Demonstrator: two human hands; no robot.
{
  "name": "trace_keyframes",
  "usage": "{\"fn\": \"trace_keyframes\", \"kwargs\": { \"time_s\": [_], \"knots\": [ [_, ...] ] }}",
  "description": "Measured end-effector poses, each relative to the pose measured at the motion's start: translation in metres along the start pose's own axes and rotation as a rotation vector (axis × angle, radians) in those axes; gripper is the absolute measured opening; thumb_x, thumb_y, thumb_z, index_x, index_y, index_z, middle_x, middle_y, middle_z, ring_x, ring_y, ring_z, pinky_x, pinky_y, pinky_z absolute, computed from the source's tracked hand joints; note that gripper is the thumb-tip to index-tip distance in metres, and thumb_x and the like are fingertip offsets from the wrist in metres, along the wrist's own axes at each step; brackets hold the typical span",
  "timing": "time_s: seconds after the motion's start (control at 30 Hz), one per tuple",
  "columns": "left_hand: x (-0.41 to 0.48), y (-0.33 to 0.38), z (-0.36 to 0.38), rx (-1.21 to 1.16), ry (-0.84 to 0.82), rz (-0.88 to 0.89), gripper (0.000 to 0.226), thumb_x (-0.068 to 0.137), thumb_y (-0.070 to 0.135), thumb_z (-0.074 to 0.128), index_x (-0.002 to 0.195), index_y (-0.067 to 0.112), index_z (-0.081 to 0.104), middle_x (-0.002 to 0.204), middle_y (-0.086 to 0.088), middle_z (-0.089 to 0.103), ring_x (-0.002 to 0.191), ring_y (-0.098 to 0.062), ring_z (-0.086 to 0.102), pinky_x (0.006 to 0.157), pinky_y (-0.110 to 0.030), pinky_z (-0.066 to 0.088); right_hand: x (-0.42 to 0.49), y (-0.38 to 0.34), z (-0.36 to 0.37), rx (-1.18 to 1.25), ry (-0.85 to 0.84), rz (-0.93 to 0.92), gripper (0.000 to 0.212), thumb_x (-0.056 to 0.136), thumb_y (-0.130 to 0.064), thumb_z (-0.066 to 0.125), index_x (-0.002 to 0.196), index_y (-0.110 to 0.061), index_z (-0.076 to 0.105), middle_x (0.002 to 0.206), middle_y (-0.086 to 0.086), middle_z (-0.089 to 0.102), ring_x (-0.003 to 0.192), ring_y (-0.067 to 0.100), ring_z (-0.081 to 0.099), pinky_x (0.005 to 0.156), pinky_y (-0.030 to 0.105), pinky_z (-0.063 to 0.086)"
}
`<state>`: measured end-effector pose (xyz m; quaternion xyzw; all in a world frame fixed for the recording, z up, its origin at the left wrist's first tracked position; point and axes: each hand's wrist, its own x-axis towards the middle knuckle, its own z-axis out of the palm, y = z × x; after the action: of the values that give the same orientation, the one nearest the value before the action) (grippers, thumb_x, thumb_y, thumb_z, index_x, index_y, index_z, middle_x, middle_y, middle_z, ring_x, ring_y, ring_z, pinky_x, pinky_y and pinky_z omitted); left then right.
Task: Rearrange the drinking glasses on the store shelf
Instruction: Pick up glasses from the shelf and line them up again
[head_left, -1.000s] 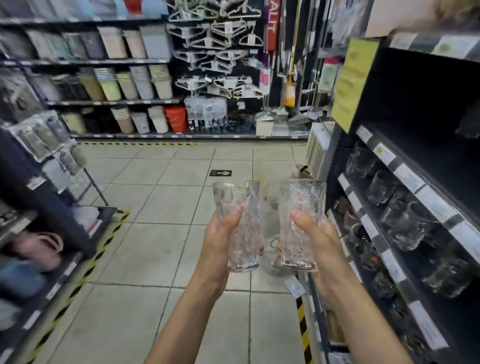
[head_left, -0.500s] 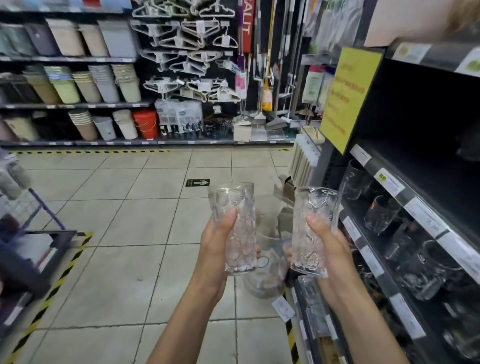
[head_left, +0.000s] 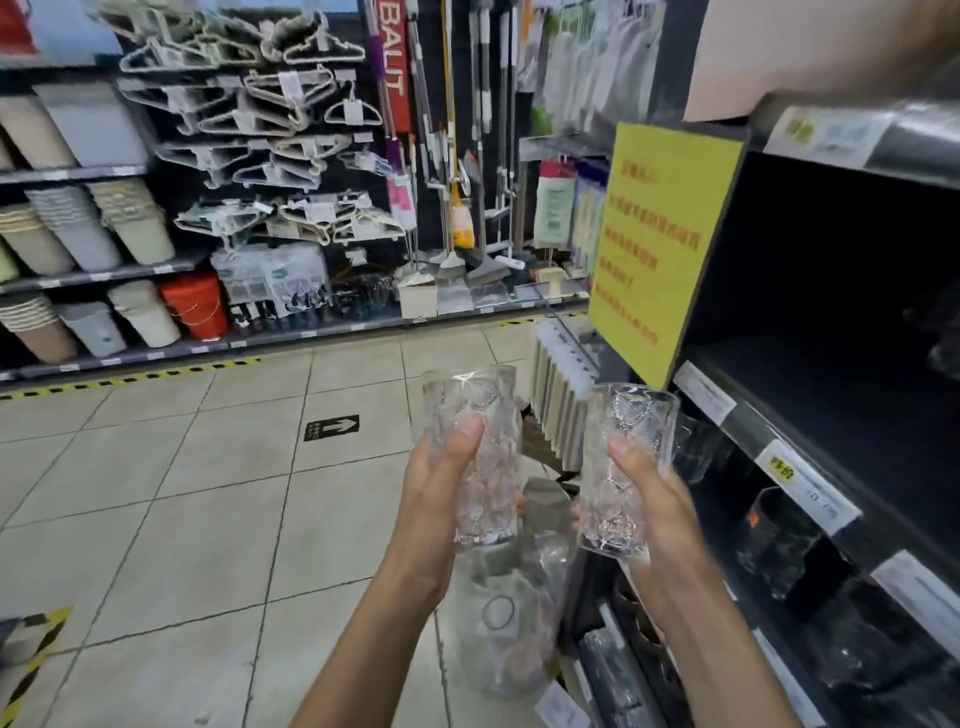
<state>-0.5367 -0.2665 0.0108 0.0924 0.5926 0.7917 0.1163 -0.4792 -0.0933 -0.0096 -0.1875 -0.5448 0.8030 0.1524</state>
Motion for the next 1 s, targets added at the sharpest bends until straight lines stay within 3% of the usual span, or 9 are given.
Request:
{"fn": "trace_keyframes", "kwargs": {
  "time_s": [0.13,0.2,0.27,0.4,0.47,0.6,0.73,0.83,1.0],
  "knots": [
    [0.060,-0.007,0.019,-0.011,-0.039,-0.047,0.084,0.071,0.068,0.071,0.132,0.012,0.058,0.121,-0.015,0.068,0.108,-0.040,0.064,0.098,-0.059,0.049,0.038,-0.016,-0.013,-0.049,0.091,-0.030,0.078,0.072,-0.059,0.073,0.142,-0.035,0.048,0.131,-0.020,0.056,0.105,0.000,0.057,0.093,0.027,0.039],
    [0.086,-0.015,0.031,-0.021,-0.089,-0.074,0.092,0.069,0.071,0.072,0.136,0.011,0.055,0.133,-0.021,0.061,0.122,-0.049,0.055,0.103,-0.065,0.043,0.046,-0.027,-0.022,-0.051,0.146,-0.067,0.044,0.078,-0.047,0.068,0.121,-0.043,0.057,0.103,-0.034,0.060,0.084,-0.018,0.054,0.082,0.019,0.037],
    [0.108,-0.023,0.047,-0.029,-0.167,-0.107,0.096,0.070,0.073,0.071,0.139,0.010,0.051,0.139,-0.023,0.055,0.126,-0.050,0.051,0.102,-0.064,0.043,0.052,-0.035,-0.033,-0.037,0.231,-0.070,0.028,0.078,-0.043,0.068,0.099,-0.048,0.050,0.093,-0.033,0.056,0.081,-0.018,0.050,0.093,0.024,0.034],
    [0.146,-0.042,0.086,-0.016,-0.416,-0.133,0.091,0.076,0.071,0.069,0.140,0.008,0.050,0.141,-0.030,0.048,0.130,-0.057,0.042,0.106,-0.076,0.028,0.060,-0.048,-0.057,0.003,0.412,-0.114,0.057,0.064,-0.055,0.074,0.116,-0.041,0.054,0.119,-0.019,0.059,0.096,-0.002,0.056,0.092,0.031,0.042],
    [0.158,-0.047,0.108,0.007,-0.512,-0.145,0.092,0.073,0.072,0.069,0.138,0.010,0.052,0.136,-0.027,0.056,0.125,-0.055,0.049,0.105,-0.073,0.034,0.056,-0.055,-0.063,-0.009,0.536,-0.133,0.059,0.067,-0.055,0.072,0.118,-0.037,0.050,0.117,-0.021,0.055,0.092,-0.004,0.053,0.094,0.033,0.036],
    [0.177,-0.051,0.150,0.040,-0.730,-0.206,0.098,0.064,0.080,0.069,0.136,0.014,0.055,0.128,-0.014,0.066,0.117,-0.040,0.062,0.102,-0.060,0.046,0.044,-0.069,-0.067,0.003,0.732,-0.200,0.033,0.076,-0.052,0.067,0.097,-0.046,0.042,0.097,-0.028,0.046,0.085,-0.010,0.045,0.095,0.032,0.030],
    [0.192,-0.055,0.185,0.083,-0.909,-0.218,0.114,0.055,0.092,0.062,0.145,0.025,0.046,0.144,-0.001,0.056,0.132,-0.024,0.053,0.111,-0.051,0.039,0.041,-0.079,-0.068,-0.084,0.929,-0.250,0.073,0.069,-0.064,0.063,0.133,-0.034,0.043,0.115,-0.026,0.044,0.106,0.001,0.046,0.105,0.037,0.031],
    [0.202,-0.050,0.209,0.136,-0.999,-0.194,0.120,0.054,0.098,0.050,0.153,0.036,0.027,0.155,0.010,0.039,0.138,-0.015,0.044,0.115,-0.043,0.034,0.043,-0.085,-0.071,-0.170,0.990,-0.287,0.047,0.075,-0.068,0.057,0.115,-0.047,0.047,0.102,-0.034,0.044,0.095,-0.009,0.047,0.098,0.029,0.032],
    [0.219,-0.038,0.244,0.148,-1.108,-0.192,0.103,0.073,0.076,0.065,0.153,0.030,0.020,0.140,0.021,0.048,0.132,-0.001,0.041,0.119,-0.035,0.023,0.062,-0.102,-0.088,-0.375,1.085,-0.315,0.058,0.073,-0.071,0.069,0.121,-0.039,0.057,0.117,-0.023,0.063,0.107,-0.006,0.058,0.092,0.021,0.045]
  ]
}}
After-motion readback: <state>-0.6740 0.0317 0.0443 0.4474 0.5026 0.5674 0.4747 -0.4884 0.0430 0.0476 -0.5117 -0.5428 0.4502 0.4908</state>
